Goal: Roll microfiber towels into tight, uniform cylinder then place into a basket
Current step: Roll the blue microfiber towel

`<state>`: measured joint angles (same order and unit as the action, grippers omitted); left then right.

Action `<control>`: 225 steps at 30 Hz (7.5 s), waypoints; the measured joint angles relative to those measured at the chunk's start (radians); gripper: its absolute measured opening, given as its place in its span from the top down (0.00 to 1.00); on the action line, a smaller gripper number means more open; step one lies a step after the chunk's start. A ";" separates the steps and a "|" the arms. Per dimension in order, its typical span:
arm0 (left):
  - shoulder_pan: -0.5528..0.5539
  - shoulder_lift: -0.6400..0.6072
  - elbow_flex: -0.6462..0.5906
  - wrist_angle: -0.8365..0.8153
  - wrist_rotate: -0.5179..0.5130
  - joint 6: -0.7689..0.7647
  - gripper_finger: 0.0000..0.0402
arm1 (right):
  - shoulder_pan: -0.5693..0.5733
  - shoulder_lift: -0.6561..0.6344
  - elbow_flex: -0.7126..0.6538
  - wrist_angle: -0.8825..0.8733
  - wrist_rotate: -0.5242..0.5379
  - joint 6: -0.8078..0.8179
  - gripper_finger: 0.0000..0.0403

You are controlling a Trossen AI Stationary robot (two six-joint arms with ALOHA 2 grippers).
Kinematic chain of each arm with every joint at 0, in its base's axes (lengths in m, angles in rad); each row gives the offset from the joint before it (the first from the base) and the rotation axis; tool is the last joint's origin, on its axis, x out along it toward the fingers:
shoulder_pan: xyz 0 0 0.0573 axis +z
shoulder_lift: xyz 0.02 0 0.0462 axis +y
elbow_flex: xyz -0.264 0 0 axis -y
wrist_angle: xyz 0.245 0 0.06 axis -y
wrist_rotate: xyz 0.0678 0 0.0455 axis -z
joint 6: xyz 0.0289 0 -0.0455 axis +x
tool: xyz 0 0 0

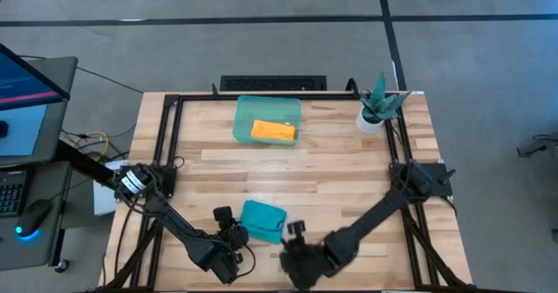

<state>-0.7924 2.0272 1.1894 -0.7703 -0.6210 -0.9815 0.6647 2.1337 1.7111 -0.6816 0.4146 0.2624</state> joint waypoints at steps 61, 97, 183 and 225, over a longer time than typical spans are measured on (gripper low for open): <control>0.006 0.000 -0.001 0.005 0.003 -0.098 0.68 | -0.162 0.238 0.093 -0.095 0.088 -0.053 0.56; -0.004 0.009 0.063 -0.181 -0.087 -0.018 0.47 | -0.172 0.251 0.156 -0.146 -0.078 0.131 0.98; 0.052 0.105 0.412 -0.299 0.585 0.132 0.97 | -0.042 0.255 0.196 0.066 -0.321 0.291 0.98; 0.085 0.097 0.310 -0.182 0.636 0.023 0.96 | 0.002 0.259 0.261 0.175 -0.228 -0.222 0.73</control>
<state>-0.7074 2.1246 1.4994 -0.9519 0.0154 -0.9585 0.6666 2.3926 1.9724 -0.5069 0.1866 0.0406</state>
